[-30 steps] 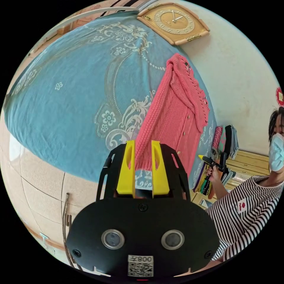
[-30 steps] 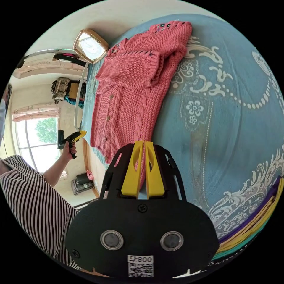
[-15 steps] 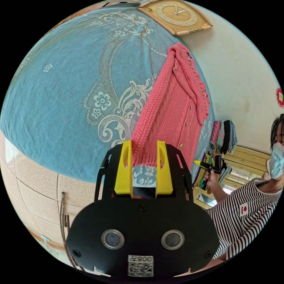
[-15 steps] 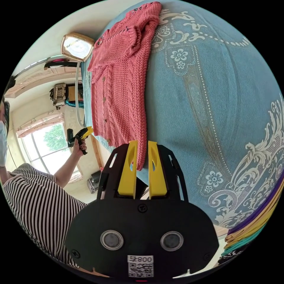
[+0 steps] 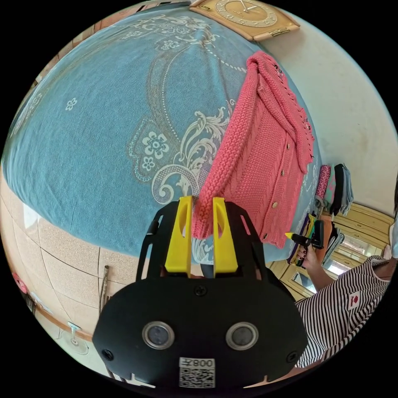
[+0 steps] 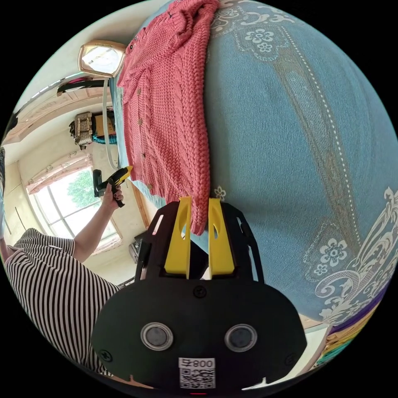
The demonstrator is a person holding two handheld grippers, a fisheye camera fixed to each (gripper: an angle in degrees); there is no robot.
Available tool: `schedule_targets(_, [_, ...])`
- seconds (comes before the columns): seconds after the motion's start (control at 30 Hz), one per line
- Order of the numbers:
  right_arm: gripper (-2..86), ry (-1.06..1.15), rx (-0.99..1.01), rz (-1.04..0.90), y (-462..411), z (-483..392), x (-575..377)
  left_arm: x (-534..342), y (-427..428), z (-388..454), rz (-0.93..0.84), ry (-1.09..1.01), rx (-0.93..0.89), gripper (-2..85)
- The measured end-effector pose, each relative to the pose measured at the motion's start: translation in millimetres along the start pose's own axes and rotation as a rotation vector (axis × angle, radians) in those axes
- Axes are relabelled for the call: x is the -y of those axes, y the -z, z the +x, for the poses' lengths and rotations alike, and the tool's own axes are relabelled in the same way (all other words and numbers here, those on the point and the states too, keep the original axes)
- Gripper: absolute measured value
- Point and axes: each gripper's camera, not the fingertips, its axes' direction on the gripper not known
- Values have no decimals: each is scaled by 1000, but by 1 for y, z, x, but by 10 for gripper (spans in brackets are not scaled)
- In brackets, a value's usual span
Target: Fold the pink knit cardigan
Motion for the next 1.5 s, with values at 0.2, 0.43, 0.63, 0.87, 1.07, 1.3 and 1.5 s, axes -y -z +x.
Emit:
schedule_targets(0.2, [48, 2, 0, -10, -4, 3, 6, 16, -11, 0, -81, 2, -78, 49])
schedule_targets(0.43, [29, 11, 30, -44, 3, 1, 11, 22, -5, 1, -86, 47, -158, 35])
schedule_targets(0.63, [25, 50, 84, -61, 25, -14, 6, 20, 18, 12, -63, 49, -207, 31])
schedule_targets(0.87, [24, 51, 80, -65, 44, -16, 11, 41, 19, 21, -74, 81, -213, 31])
schedule_targets(1.07, [23, 90, 134, -28, 69, -27, 25, 67, 35, 50, -18, 43, -303, 32])
schedule_targets(1.3, [22, 272, 147, 131, 158, -72, 82, 145, 69, 112, 117, -105, -471, 31])
schedule_targets(1.5, [22, 371, 120, 301, 252, -94, 146, 263, 93, 186, 221, -263, -553, 32])
